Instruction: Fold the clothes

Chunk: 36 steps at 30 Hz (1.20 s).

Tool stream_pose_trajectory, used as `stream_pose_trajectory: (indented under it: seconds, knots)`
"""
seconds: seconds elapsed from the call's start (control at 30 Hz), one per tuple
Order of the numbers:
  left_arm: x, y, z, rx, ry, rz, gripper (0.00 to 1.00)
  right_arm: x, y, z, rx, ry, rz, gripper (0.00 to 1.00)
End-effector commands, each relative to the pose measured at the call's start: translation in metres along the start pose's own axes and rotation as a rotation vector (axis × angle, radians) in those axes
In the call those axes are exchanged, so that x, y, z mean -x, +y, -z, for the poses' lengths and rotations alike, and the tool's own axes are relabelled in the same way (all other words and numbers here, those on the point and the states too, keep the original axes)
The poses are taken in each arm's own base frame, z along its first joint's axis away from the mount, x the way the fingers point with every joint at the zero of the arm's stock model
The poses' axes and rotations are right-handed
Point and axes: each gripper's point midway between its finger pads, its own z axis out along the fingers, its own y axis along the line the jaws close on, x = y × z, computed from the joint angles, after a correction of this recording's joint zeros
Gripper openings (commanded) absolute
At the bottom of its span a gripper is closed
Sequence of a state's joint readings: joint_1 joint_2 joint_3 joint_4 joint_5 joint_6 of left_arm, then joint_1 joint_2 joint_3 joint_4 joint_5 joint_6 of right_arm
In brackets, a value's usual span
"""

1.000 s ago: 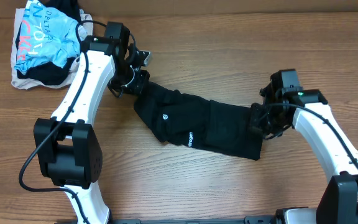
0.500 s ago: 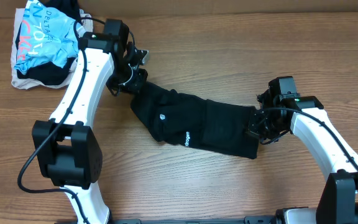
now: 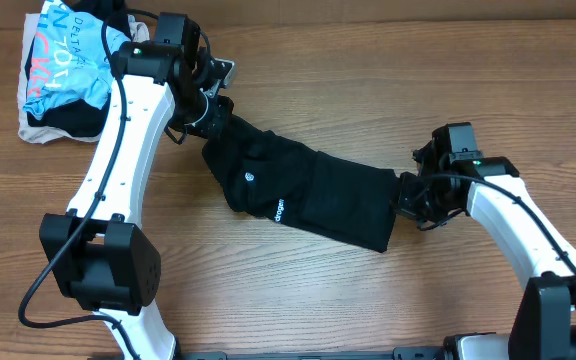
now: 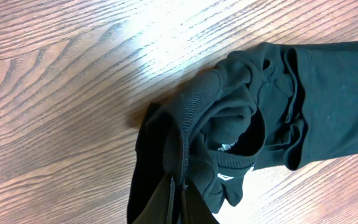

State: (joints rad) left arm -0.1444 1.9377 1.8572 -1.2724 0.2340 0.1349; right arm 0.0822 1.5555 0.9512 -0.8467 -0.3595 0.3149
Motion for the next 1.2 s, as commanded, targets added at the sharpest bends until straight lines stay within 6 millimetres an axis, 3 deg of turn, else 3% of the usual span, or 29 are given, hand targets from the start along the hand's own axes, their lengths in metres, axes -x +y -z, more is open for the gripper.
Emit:
stream_pose_trajectory:
  seconds: [0.0,0.3,0.6,0.77,0.9,1.07,1.13,1.17]
  knots:
    - [0.007,-0.009,0.015,0.011,-0.043,-0.049,0.04,-0.008,0.004,-0.011,0.060,0.012,0.005,0.04]
    - [0.011,-0.056,0.012,-0.001,-0.044,-0.170,0.04,-0.013,-0.011,-0.039,0.070,-0.023,-0.040,0.04]
    - [0.024,-0.145,0.031,-0.054,-0.125,-0.316,0.04,-0.016,-0.016,-0.044,0.060,-0.029,-0.057,0.04]
    - [0.021,-0.191,0.034,-0.101,-0.153,-0.331,0.04,-0.016,-0.016,-0.044,0.060,-0.029,-0.058,0.04]
    - [0.011,-0.228,0.023,-0.134,-0.141,-0.385,0.04,-0.016,-0.016,-0.044,0.060,-0.028,-0.058,0.04]
    - [0.002,-0.258,-0.001,-0.156,-0.105,-0.414,0.04,-0.015,-0.013,-0.043,0.082,-0.028,-0.056,0.04]
    - [0.000,-0.270,-0.016,-0.165,-0.087,-0.401,0.04,-0.005,-0.004,-0.032,0.127,-0.068,-0.051,0.04]
    - [0.000,-0.277,-0.026,-0.170,-0.080,-0.397,0.04,0.012,0.001,-0.011,0.158,-0.142,-0.066,0.04]
